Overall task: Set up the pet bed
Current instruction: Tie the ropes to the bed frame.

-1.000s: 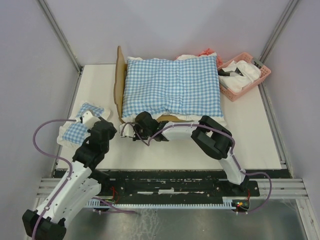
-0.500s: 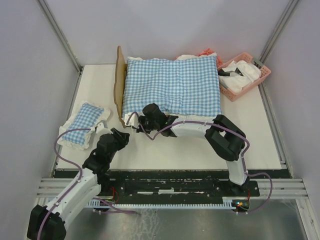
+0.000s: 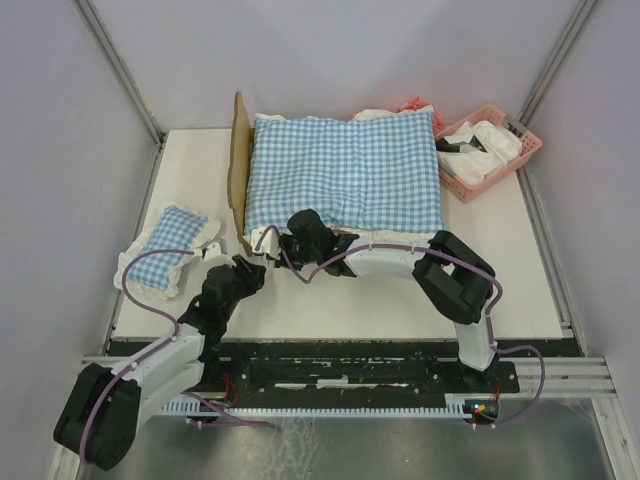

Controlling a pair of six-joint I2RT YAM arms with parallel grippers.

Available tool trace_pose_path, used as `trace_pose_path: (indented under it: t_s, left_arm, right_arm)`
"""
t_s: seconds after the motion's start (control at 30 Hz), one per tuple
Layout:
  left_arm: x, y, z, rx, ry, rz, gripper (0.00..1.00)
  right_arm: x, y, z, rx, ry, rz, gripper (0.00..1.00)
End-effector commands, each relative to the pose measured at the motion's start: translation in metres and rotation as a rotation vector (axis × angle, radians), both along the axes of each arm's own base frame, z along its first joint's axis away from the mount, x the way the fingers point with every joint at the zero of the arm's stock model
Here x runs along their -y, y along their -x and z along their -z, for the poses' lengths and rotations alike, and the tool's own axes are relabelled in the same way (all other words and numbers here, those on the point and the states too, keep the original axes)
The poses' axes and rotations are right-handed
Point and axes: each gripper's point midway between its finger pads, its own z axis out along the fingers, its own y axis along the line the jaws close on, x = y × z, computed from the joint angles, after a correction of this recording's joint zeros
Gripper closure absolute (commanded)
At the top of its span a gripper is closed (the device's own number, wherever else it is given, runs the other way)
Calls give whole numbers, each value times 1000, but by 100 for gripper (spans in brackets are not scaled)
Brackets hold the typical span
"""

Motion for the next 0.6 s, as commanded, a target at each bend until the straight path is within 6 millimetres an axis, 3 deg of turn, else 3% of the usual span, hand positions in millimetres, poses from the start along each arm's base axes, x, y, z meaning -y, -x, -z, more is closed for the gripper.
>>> trace_pose_path:
  t_s: [0.0, 0.33, 0.57]
  left_arm:
    - [-7, -15, -15, 136, -61, -12, 56]
    - [11, -29, -16, 176, -72, 69, 51]
    - [28, -31, -11, 168, -19, 119, 49]
  right_arm:
    - [-7, 1, -52, 42, -125, -2, 98]
    - [-6, 10, -68, 32, -165, -27, 98]
    - [-5, 12, -67, 21, -165, -29, 98]
